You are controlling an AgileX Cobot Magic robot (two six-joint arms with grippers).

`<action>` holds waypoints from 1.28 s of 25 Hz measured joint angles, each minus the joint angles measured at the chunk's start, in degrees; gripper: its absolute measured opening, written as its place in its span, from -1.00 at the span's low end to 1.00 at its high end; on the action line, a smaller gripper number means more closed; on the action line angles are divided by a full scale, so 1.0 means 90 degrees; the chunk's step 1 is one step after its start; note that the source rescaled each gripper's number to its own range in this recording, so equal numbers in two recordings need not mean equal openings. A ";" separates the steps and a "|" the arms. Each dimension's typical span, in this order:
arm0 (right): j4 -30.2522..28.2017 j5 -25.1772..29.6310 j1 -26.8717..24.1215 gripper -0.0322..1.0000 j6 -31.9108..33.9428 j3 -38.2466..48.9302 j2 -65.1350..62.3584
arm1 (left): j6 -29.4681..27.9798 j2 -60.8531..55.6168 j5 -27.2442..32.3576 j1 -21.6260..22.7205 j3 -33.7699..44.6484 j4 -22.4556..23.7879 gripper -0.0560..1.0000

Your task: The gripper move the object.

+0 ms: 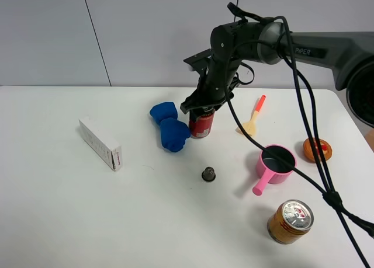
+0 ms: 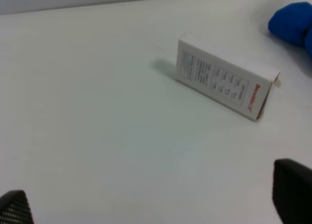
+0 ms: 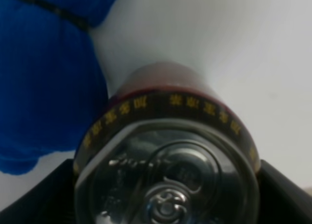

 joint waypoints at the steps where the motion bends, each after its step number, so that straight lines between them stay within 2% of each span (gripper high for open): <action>1: 0.0011 -0.0015 0.0000 -0.94 0.0000 0.0000 0.0000 | 0.0000 0.0000 0.0000 0.0000 0.0000 0.0000 1.00; 14: 0.0011 0.0012 0.0000 -0.94 0.0009 0.0000 0.0000 | 0.0000 0.0000 0.0000 0.0000 0.0000 0.0000 1.00; 15: 0.0011 0.0012 0.0000 -0.87 0.0061 0.0000 0.0000 | 0.0000 0.0000 0.0000 0.0000 0.0000 0.0000 1.00; 18: 0.0011 -0.0056 0.0000 -0.43 0.0265 0.0000 -0.0019 | 0.0000 0.0000 0.0000 0.0000 0.0000 0.0000 1.00; 19: 0.0006 -0.0099 0.0000 -0.34 0.0300 0.0000 -0.0019 | 0.0000 0.0000 0.0000 0.0000 0.0000 0.0000 1.00; 22: -0.0118 -0.0115 0.0006 -0.24 0.0368 0.0000 -0.0019 | 0.0000 0.0000 0.0000 0.0000 0.0000 0.0000 1.00; 28: -0.0784 -0.0109 0.0284 -0.04 0.0740 0.0000 -0.0227 | 0.0000 0.0000 0.0000 0.0000 0.0000 0.0000 1.00; 32: -0.1158 -0.0139 0.0585 -0.01 0.1020 0.0000 -0.0729 | 0.0000 0.0000 0.0000 0.0000 0.0000 0.0000 1.00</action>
